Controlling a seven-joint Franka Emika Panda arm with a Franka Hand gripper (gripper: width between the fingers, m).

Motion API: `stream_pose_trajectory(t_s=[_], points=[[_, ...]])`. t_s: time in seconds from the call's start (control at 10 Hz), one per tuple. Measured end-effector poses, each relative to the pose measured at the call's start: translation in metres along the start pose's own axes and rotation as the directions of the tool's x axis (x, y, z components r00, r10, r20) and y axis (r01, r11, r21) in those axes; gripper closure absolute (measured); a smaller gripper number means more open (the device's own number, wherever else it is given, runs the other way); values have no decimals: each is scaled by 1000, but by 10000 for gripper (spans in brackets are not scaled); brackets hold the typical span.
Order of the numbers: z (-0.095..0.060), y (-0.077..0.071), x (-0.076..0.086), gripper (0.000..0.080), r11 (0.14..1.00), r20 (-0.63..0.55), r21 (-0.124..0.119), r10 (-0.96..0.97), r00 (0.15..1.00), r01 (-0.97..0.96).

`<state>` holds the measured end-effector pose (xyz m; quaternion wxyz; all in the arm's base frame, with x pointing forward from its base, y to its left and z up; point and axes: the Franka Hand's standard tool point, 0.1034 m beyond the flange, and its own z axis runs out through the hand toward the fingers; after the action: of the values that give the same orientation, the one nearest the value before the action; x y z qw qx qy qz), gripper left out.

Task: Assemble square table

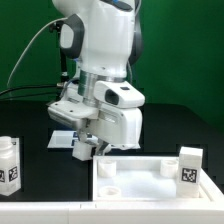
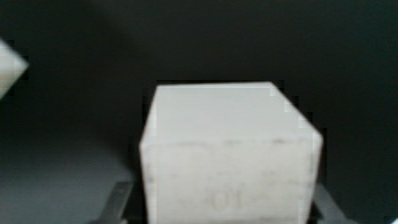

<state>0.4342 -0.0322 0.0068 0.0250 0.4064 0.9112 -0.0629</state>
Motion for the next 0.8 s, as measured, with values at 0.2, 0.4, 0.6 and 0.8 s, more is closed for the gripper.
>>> stream_pose_trajectory(t_s=[0.2, 0.4, 0.6, 0.8], points=[[1, -4, -3, 535, 1000, -1, 1, 14, 1000, -14], [1, -4, -3, 535, 1000, -1, 1, 14, 1000, -14], [1, -4, -3, 319, 1000, -2, 2, 14, 1000, -14], [1, -4, -3, 188, 1000, -2, 3, 14, 1000, -14]])
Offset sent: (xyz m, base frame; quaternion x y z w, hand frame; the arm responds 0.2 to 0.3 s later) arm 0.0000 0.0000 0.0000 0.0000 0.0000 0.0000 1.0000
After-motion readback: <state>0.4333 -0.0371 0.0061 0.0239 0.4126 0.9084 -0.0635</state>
